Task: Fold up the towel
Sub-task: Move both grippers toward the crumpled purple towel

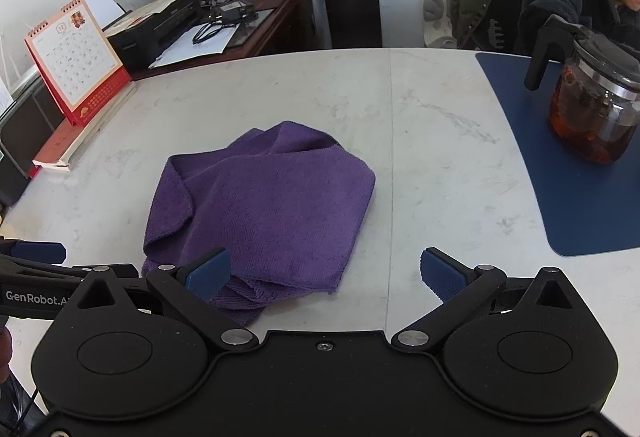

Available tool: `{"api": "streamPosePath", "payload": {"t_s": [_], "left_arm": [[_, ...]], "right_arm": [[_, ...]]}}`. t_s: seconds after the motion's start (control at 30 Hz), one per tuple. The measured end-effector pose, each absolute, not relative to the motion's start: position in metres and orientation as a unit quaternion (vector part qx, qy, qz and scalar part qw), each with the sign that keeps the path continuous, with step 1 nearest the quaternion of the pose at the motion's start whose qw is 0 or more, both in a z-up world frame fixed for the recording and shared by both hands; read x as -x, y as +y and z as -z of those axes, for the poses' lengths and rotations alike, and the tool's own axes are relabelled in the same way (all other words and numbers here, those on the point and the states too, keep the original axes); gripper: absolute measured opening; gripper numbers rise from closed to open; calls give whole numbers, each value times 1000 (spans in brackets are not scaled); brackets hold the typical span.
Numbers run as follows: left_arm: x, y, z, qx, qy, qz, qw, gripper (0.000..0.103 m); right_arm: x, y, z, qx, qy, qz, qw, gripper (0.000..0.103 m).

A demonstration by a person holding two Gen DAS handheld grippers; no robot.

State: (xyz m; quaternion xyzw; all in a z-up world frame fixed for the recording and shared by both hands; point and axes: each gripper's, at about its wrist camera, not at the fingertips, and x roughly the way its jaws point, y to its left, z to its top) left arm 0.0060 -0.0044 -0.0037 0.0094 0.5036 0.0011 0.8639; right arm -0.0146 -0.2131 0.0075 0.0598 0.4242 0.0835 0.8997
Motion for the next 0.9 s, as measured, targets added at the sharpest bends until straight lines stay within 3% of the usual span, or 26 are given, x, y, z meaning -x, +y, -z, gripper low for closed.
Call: {"api": "streamPosePath", "payload": {"t_s": [0.2,0.37,0.7,0.9], "left_arm": [[-13,-6,10,-5,521,12,854,100],[-14,7,20,22,533,29,846,101],[-15,27,22,20,494,27,869,103],[-36,39,16,34,488,11,872,102]], "right_arm": [[13,-207,-6,-36,421,-78,903,103],[2,-223,-5,-83,422,-86,899,103],[-5,-233,-8,-64,307,-124,941,103],[-16,-231,8,-29,347,-112,931,103]]}}
